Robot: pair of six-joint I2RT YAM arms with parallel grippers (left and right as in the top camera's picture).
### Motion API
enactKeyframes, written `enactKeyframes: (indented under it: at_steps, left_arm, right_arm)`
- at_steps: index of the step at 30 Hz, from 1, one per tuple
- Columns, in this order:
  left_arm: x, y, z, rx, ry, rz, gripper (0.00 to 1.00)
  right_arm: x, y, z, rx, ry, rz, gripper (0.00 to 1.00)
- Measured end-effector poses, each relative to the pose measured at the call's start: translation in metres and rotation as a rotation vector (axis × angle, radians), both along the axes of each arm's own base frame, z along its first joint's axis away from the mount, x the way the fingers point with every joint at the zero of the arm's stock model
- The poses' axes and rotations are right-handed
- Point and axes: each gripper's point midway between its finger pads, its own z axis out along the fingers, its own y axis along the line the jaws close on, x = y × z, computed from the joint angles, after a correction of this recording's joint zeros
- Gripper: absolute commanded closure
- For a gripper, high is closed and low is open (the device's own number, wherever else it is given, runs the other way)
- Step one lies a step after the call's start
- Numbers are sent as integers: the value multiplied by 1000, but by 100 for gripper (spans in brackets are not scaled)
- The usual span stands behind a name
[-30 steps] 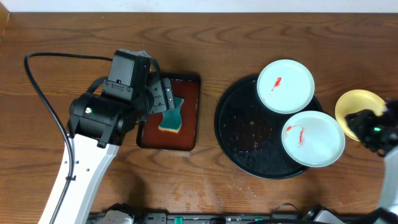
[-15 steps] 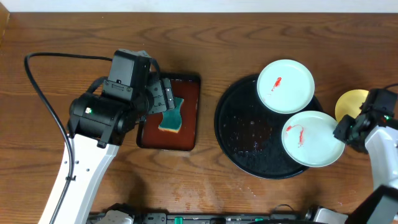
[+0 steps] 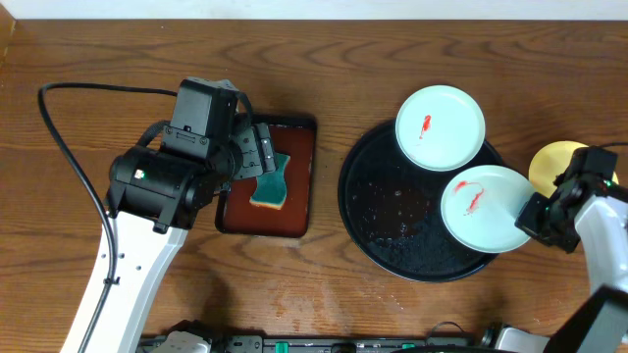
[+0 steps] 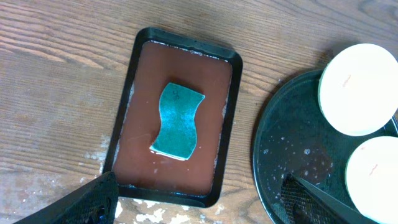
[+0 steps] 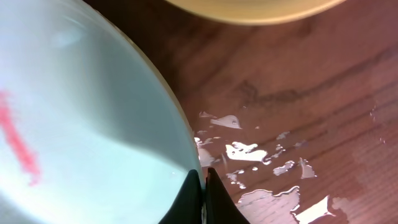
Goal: Clean dirty plates on tray and stack at the side
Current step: 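Move right gripper to a pale green plate and grasp its rim, then press the sponge into the tray water with left gripper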
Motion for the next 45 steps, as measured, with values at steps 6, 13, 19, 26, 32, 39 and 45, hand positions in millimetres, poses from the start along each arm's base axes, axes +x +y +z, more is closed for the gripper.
enactKeyframes:
  at_steps: [6,13,19,26,32,39,45]
  left_arm:
    - [0,0,0,0,0,0,16]
    - [0,0,0,0,0,0,16]
    - [0,0,0,0,1,0,16]
    - [0,0,0,0,0,0,16]
    - [-1,0,-1,1,4,0,16]
    - [0,0,-14,19,55,0,17]
    - [22,-8,-106,84,207,-33,22]
  right_arm:
    - [39,36,53,90,-316,144,99]
    - [58,122,63,222,-390,459,99]
    - [52,153,18,221,-217,520,99]
    - [37,144,-28,214,-27,383,75]
    - [39,145,-26,214,-37,403,75]
    - [68,146,43,144,-288,529,69]
    - [72,146,75,111,-394,559,69]
